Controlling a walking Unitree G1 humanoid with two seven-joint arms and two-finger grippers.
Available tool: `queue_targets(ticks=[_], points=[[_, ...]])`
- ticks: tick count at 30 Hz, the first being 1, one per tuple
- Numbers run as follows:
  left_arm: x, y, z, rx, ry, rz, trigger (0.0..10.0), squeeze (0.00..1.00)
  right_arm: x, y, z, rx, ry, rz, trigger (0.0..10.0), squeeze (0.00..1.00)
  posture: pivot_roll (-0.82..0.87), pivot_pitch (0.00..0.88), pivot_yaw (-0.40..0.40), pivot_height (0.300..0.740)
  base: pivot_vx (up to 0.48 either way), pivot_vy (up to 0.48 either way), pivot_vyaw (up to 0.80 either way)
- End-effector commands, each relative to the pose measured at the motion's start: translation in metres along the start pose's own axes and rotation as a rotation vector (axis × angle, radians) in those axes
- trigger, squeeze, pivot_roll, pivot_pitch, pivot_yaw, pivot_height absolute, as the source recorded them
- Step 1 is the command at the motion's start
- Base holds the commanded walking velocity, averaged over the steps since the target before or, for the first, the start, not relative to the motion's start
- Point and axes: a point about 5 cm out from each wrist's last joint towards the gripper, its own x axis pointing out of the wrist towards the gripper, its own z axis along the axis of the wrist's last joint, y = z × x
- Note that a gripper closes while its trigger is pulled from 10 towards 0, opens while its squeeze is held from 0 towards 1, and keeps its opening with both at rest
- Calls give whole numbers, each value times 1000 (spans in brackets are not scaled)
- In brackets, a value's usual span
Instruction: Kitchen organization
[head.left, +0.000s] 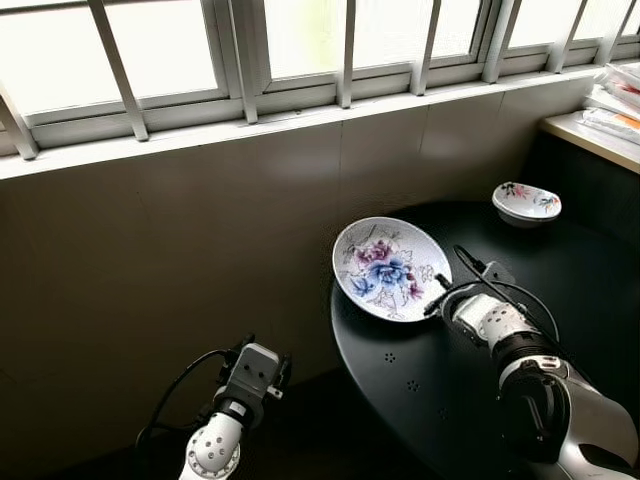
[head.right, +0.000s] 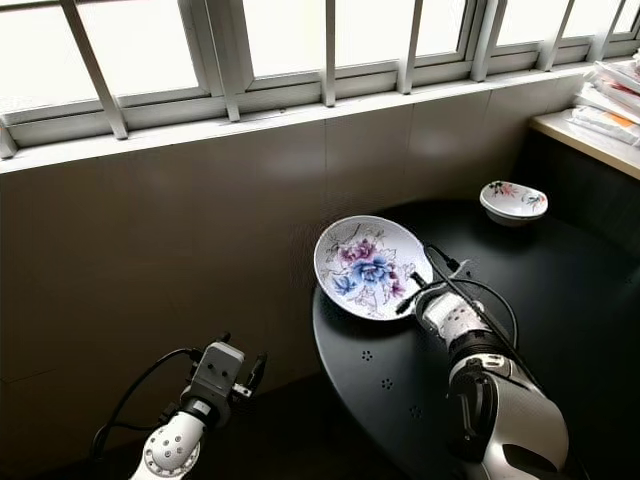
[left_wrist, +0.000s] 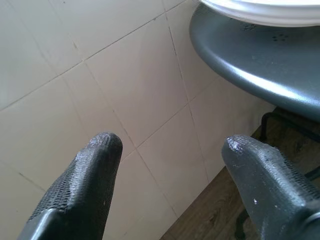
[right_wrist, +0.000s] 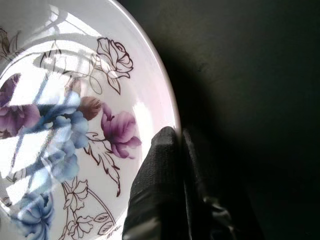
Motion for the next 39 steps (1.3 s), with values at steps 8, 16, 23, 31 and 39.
queue_targets(ticks=[8,16,23,31,39], points=[[0,-1,-3,1,16,-7,10000,0,-11,1,8,36,-57,-129,0,0,-50,0,8,740,0,0,0],[1,-2,-2,-2,15,-9,10000,0,-37,2,0,-43,-76,-234,10000,0,-63,0,3,740,0,0,0],[2,-3,-1,-4,13,-10,10000,0,-58,-2,-14,-72,-25,-301,10000,0,-69,0,-2,740,0,0,0],[3,-2,-1,-5,11,-12,10000,0,-69,-2,-18,-77,-3,-322,10000,765,-71,0,-3,740,0,0,0],[4,-1,-1,-4,9,-14,10000,0,-81,4,-17,-88,-21,-268,10000,1000,-71,0,-2,740,0,0,0]])
